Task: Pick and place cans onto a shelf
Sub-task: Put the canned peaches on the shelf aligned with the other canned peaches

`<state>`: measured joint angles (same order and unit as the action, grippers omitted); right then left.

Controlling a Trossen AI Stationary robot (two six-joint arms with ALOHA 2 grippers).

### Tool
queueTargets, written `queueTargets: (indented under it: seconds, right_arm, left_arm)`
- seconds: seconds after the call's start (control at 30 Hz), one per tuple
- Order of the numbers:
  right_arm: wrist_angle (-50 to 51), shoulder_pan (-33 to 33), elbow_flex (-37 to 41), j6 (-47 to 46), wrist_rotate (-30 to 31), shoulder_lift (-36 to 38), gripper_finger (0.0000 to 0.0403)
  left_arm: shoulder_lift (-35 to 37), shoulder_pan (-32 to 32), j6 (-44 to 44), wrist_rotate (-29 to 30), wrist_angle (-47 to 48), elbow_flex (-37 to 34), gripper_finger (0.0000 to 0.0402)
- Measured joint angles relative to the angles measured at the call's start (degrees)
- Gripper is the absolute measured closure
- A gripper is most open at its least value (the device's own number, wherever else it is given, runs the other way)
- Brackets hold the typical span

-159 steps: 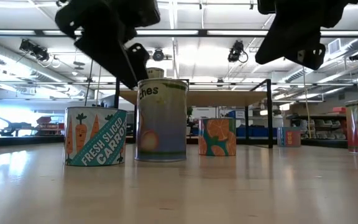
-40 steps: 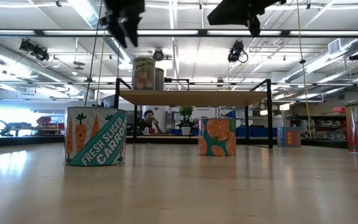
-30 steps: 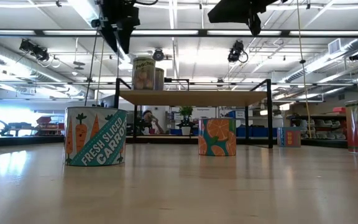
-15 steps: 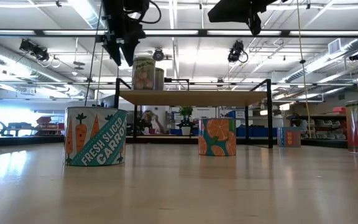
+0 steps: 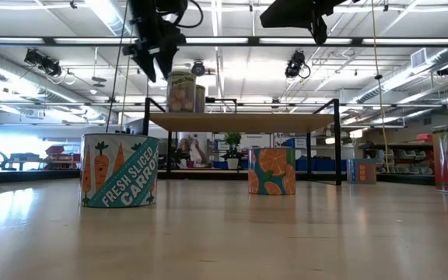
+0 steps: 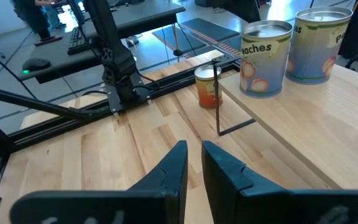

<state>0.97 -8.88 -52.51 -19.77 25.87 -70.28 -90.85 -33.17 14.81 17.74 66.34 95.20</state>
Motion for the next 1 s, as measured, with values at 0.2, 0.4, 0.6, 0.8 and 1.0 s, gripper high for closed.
queueTargets:
  seconds: [0.2,0.4,0.6,0.8,1.0]
  right_arm:
    - [0.00,-0.18,0.00,-0.02,0.00,0.00,0.0347]
    - [0.00,-0.55,0.00,-0.03,0.00,0.00,0.0347]
    - [0.02,-0.55,0.00,-0.04,0.00,0.00,0.0347]
    - [0.02,-0.54,0.00,-0.02,0.00,0.00,0.0347]
    - [0.03,-0.55,0.00,0.26,0.00,0.00,0.0347]
  left_arm:
    - [0.00,0.00,-0.13,0.17,-1.92,0.00,0.0132]
    - [0.41,-0.15,-1.72,0.53,-1.48,0.00,0.0132]
    - [0.97,-1.07,0.23,1.72,5.70,0.00,0.0132]
    - [0.39,0.25,2.94,-4.16,4.48,-0.02,0.0132]
    - [0.39,1.61,4.52,-5.97,4.11,-0.02,0.0132]
